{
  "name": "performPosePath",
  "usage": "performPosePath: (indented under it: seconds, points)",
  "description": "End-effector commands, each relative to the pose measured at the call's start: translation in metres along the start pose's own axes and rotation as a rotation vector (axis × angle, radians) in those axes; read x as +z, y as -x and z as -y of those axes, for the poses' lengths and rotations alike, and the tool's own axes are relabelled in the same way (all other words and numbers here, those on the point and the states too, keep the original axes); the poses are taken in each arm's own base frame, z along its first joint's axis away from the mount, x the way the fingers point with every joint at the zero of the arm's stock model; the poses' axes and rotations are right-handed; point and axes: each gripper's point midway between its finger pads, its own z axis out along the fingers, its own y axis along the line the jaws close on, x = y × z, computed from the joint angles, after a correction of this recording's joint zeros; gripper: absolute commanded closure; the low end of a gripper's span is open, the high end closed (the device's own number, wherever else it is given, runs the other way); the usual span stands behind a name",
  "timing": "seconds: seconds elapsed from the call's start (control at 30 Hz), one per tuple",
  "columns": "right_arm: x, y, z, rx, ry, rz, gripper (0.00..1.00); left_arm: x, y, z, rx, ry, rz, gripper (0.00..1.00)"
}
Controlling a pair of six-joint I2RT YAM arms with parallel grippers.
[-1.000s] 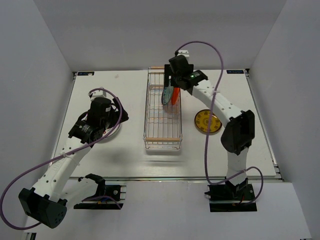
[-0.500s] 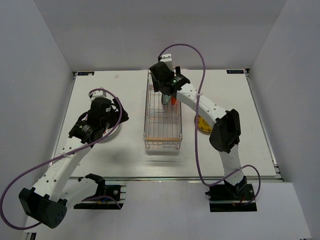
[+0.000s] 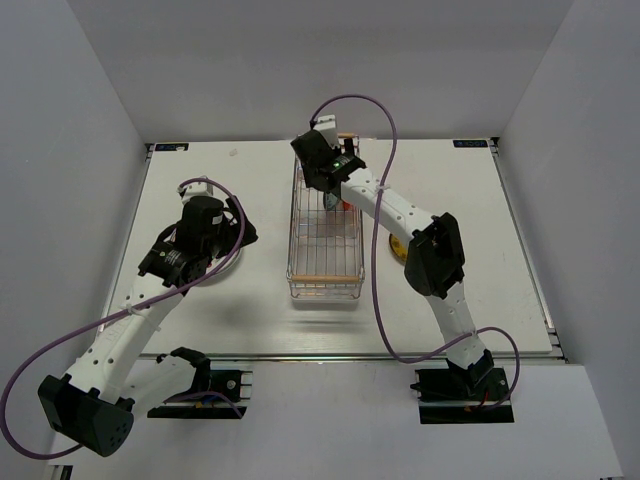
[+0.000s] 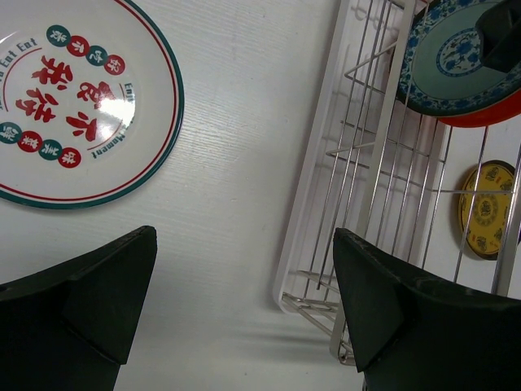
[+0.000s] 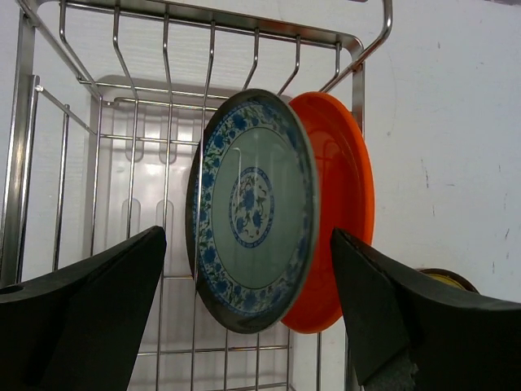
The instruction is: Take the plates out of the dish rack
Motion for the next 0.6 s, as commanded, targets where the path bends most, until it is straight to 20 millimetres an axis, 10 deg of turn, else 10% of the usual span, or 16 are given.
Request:
performPosePath:
  seconds: [0.0,0.57]
  points:
    - [-0.001,0.019,0.005,0.069,-0.033,0.052,0.13,-0.002,0.004,-0.001,-0.015,-0.002,0.022,0.02]
    - [0.021,-0.007,0.009,0.111,-0.049,-0.025,0.24,0.000,0.002,-0.004,-0.012,0.010,0.016,0.02]
